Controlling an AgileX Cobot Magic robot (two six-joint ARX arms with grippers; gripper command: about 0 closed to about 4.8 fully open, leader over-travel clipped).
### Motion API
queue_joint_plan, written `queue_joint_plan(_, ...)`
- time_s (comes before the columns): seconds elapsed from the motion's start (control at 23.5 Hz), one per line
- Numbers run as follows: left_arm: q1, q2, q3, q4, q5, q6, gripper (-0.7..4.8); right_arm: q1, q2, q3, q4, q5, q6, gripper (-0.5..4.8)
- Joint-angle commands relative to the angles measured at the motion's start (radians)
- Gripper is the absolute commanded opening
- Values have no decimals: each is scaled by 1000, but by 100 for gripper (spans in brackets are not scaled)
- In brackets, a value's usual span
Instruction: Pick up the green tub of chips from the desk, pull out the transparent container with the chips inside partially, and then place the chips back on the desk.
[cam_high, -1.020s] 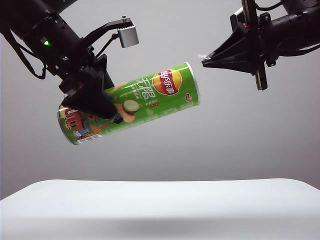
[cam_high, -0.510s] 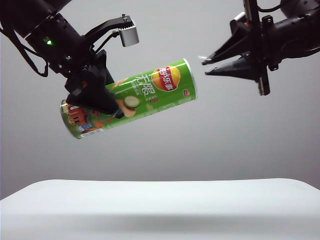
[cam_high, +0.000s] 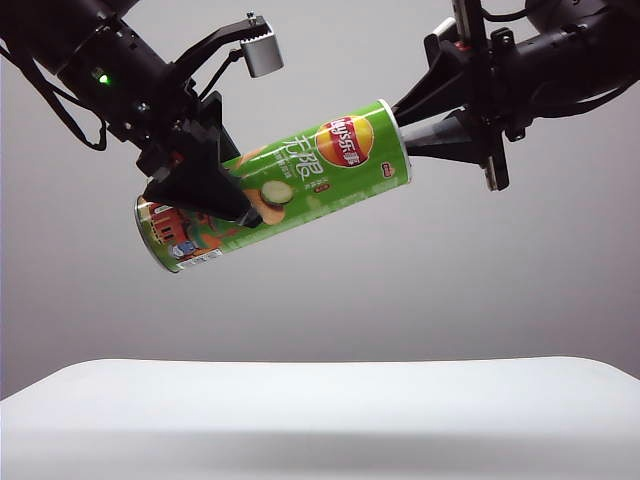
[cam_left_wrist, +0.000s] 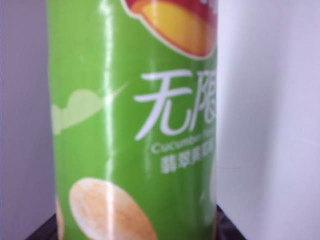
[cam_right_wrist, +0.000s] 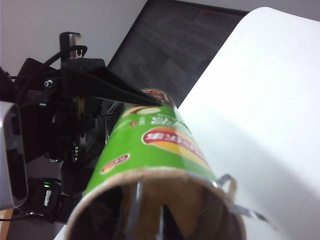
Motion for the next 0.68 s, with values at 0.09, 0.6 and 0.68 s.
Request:
queue_joint_plan(0.09, -1, -5, 4, 24, 20, 0, 308, 1, -4, 5, 12, 8, 1, 23)
queue_joint_plan(0.6, -1, -5, 4, -44, -27, 0, 308, -5, -4, 5, 1, 22, -5, -1)
queue_joint_plan(0.68, -1, -5, 4, -66, -41, 0, 307, -21, -4, 5, -6, 23, -8, -1)
